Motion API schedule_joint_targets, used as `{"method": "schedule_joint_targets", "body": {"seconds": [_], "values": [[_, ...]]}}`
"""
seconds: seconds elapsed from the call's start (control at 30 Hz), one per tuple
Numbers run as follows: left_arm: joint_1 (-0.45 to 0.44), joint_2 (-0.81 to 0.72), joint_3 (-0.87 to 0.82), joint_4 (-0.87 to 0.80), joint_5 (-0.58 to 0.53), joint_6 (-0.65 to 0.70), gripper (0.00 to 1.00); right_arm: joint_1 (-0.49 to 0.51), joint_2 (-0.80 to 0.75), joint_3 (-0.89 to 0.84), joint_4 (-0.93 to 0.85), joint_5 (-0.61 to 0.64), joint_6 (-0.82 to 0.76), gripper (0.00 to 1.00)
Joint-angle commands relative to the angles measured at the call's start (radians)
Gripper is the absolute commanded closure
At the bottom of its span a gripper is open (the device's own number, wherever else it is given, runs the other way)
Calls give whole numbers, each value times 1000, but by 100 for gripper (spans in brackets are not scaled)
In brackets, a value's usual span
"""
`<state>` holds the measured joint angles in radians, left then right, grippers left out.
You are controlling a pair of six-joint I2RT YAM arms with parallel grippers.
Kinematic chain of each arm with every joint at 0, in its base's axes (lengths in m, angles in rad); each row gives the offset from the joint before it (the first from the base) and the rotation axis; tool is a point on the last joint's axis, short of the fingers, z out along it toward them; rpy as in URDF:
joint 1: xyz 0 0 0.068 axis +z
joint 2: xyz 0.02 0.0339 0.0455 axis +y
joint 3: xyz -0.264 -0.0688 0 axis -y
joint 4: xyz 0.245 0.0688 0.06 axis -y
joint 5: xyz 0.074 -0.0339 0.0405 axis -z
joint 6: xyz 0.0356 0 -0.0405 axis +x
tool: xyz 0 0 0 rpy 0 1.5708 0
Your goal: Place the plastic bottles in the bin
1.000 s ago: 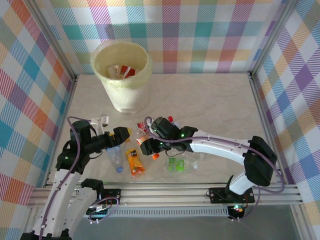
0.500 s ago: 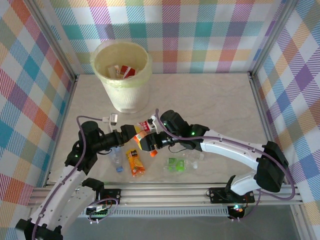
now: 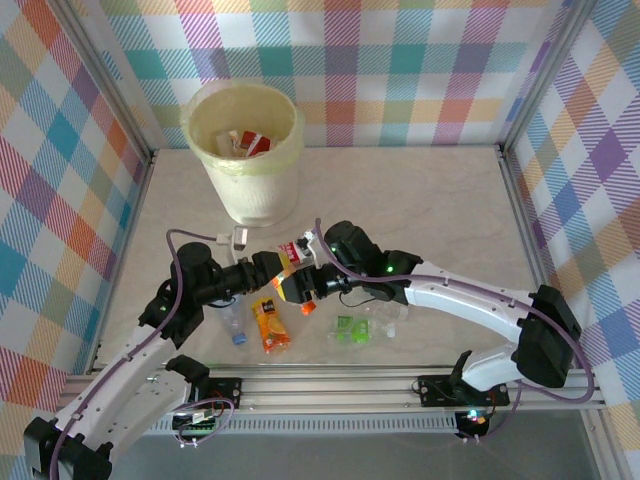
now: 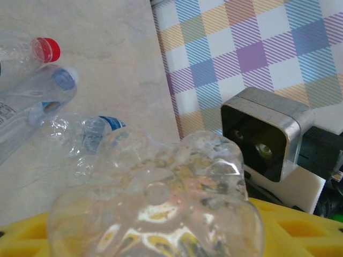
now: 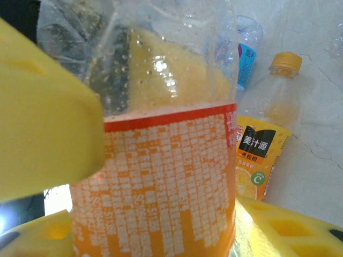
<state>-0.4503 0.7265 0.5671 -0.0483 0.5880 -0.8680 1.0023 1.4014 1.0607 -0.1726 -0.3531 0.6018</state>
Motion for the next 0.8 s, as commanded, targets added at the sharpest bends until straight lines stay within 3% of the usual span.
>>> {"method": "schedule_joint_targets", "body": {"seconds": [0.0,0.1,0.2,0.3,0.53,0.77], "values": [[-11,-7,3,60,-14,-3,41,-1,-15,-8,4,-9,0,44],[-11,-6,15,53,-18,-1,45,-2,-13,-6,8,-9,0,42],[-11,-8,61,-28,-51,43,47,-2,-21,1,6,-5,0,25],[-9,-6,148,-204,-130,132,48,-1,-49,5,-14,8,-15,15],[33,107,354,-386,-176,223,49,-1,-170,20,-118,70,-101,8],[73,301,707,-545,-285,402,49,-1,-333,25,-177,214,-194,5]]}}
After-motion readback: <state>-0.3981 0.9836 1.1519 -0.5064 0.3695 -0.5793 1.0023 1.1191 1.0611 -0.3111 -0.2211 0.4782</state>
